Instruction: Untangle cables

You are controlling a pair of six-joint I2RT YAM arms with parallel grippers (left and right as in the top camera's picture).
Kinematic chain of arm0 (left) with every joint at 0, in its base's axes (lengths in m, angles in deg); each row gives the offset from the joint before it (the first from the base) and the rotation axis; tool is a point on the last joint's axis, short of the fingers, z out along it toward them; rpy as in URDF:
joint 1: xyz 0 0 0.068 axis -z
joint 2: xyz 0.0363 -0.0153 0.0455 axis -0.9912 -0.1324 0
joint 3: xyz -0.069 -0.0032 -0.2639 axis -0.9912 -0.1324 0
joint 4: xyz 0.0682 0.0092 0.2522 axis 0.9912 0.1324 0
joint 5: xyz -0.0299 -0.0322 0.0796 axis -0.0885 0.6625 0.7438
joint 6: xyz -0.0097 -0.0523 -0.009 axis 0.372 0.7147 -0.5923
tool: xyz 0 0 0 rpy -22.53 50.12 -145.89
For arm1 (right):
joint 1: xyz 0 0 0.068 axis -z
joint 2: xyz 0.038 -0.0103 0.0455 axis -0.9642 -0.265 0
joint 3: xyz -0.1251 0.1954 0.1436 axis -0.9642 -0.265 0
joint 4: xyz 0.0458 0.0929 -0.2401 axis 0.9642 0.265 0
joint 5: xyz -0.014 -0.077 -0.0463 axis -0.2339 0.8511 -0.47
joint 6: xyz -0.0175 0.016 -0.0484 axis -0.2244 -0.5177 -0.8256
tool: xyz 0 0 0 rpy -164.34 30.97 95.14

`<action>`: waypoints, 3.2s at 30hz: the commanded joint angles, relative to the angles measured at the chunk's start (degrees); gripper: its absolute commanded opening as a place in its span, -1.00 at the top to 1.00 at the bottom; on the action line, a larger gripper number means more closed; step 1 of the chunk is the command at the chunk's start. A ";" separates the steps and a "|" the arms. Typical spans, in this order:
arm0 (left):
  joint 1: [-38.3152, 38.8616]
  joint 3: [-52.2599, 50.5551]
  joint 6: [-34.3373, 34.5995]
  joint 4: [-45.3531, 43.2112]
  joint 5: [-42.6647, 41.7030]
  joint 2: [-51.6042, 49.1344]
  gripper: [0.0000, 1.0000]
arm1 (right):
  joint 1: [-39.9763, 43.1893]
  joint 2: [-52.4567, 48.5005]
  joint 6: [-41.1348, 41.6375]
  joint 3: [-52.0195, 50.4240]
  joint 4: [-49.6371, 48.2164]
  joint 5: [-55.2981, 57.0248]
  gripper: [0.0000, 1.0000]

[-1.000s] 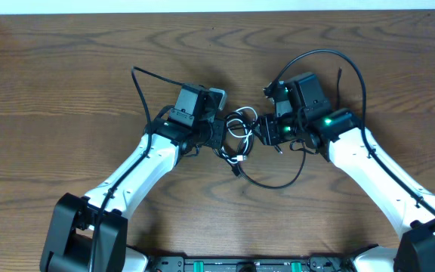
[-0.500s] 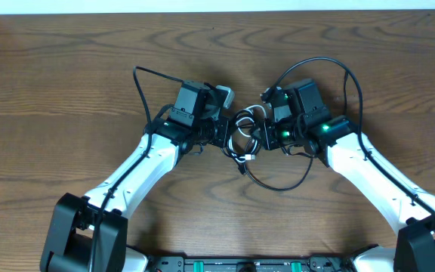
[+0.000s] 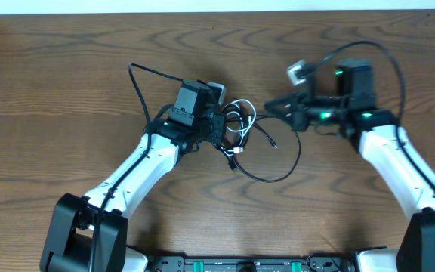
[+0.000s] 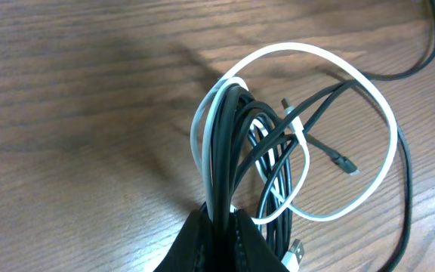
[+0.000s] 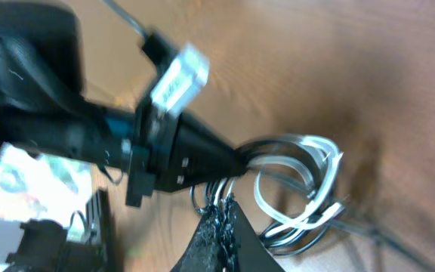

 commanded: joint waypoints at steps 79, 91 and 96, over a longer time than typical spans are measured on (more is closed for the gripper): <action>1.18 -0.11 -31.91 -5.84 -48.81 0.52 0.85 | -3.04 -21.55 39.71 -2.71 -63.98 -9.01 0.97; 0.76 -0.11 -23.87 2.25 -23.39 0.52 0.85 | 7.80 -21.55 40.63 -2.60 -66.97 -11.13 0.97; 0.76 -0.11 -10.19 -2.43 -13.55 0.52 0.85 | 8.26 -21.55 40.87 -2.62 -65.90 -14.12 0.97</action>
